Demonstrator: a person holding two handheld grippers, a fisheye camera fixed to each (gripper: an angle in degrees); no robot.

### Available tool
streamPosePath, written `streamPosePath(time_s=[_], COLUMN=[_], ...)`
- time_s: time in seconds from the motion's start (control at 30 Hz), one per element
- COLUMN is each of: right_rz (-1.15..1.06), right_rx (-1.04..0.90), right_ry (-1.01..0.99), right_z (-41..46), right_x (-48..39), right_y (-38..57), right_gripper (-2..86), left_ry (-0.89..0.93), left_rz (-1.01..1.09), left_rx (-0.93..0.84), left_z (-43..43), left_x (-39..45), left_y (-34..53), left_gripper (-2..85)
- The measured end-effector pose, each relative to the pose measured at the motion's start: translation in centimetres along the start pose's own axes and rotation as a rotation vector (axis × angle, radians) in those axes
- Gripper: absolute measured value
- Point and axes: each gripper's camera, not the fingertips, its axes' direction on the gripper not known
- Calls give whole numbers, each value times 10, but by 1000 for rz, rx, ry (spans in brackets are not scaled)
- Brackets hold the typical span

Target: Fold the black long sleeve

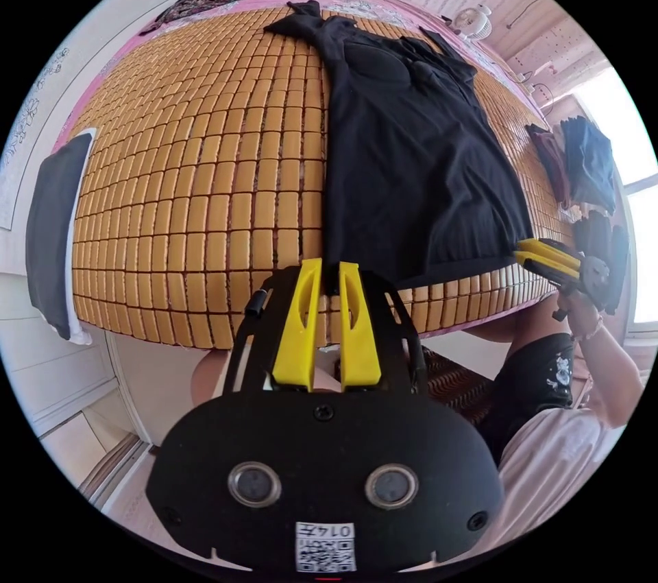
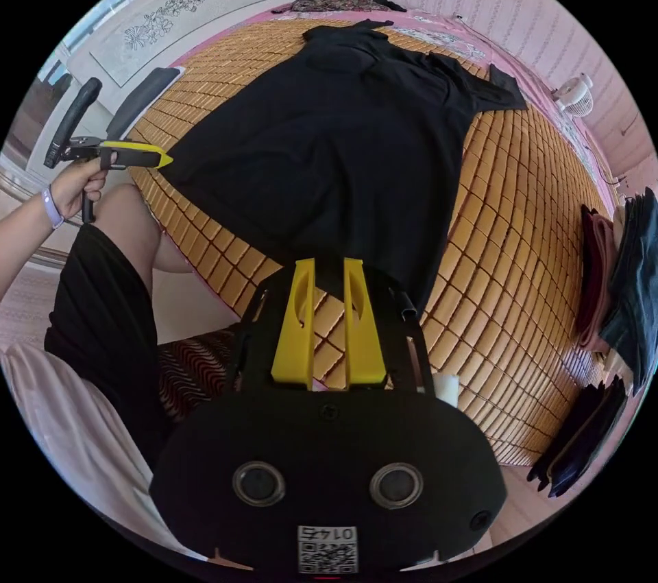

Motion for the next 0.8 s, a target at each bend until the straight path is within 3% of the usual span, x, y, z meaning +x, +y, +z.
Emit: streamPosePath(time_s=[0.07,0.23,0.6,0.8], right_rz=[-13,-44,53,215], right_rx=[12,33,3,43], right_ry=[0,-42,-149,-78], right_z=[2,-20,-23,-36], right_x=[2,19,61,92], right_y=[1,24,75,103], right_gripper=[9,-6,5,51], left_ry=[12,28,61,74], left_rz=[21,31,6,0], left_rx=[-13,-14,-6,-5], left_z=[2,2,-9,-9], left_x=[-4,-23,-81,-101], left_y=[1,7,42,56], left_gripper=[39,-1,-10,-10])
